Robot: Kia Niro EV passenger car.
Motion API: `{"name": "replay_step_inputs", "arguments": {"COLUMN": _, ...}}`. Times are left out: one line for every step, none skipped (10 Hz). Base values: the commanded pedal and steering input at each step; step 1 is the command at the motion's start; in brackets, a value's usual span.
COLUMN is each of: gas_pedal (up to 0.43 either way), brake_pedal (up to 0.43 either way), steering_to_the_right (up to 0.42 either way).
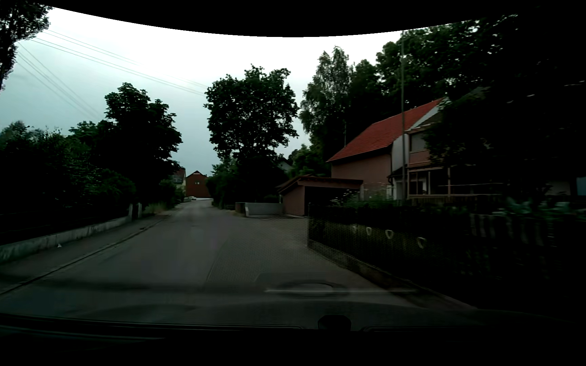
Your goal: Follow the waypoints while adhering to traffic rules and regulations
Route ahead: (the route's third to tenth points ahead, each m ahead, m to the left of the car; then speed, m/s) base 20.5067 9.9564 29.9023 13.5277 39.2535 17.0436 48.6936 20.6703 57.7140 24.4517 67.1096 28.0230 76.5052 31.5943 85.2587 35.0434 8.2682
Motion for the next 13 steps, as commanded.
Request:
{"name": "replay_step_inputs", "arguments": {"gas_pedal": 0.177, "brake_pedal": 0.006, "steering_to_the_right": -0.216}}
{"name": "replay_step_inputs", "arguments": {"gas_pedal": 0.177, "brake_pedal": 0.006, "steering_to_the_right": -0.199}}
{"name": "replay_step_inputs", "arguments": {"gas_pedal": 0.177, "brake_pedal": 0.006, "steering_to_the_right": -0.183}}
{"name": "replay_step_inputs", "arguments": {"gas_pedal": 0.177, "brake_pedal": 0.006, "steering_to_the_right": -0.162}}
{"name": "replay_step_inputs", "arguments": {"gas_pedal": 0.177, "brake_pedal": 0.006, "steering_to_the_right": -0.143}}
{"name": "replay_step_inputs", "arguments": {"gas_pedal": 0.177, "brake_pedal": 0.006, "steering_to_the_right": -0.119}}
{"name": "replay_step_inputs", "arguments": {"gas_pedal": 0.177, "brake_pedal": 0.006, "steering_to_the_right": -0.098}}
{"name": "replay_step_inputs", "arguments": {"gas_pedal": 0.177, "brake_pedal": 0.006, "steering_to_the_right": -0.086}}
{"name": "replay_step_inputs", "arguments": {"gas_pedal": 0.177, "brake_pedal": 0.006, "steering_to_the_right": -0.074}}
{"name": "replay_step_inputs", "arguments": {"gas_pedal": 0.177, "brake_pedal": 0.012, "steering_to_the_right": -0.066}}
{"name": "replay_step_inputs", "arguments": {"gas_pedal": 0.177, "brake_pedal": 0.006, "steering_to_the_right": -0.060}}
{"name": "replay_step_inputs", "arguments": {"gas_pedal": 0.177, "brake_pedal": 0.006, "steering_to_the_right": -0.055}}
{"name": "replay_step_inputs", "arguments": {"gas_pedal": 0.177, "brake_pedal": 0.006, "steering_to_the_right": -0.046}}
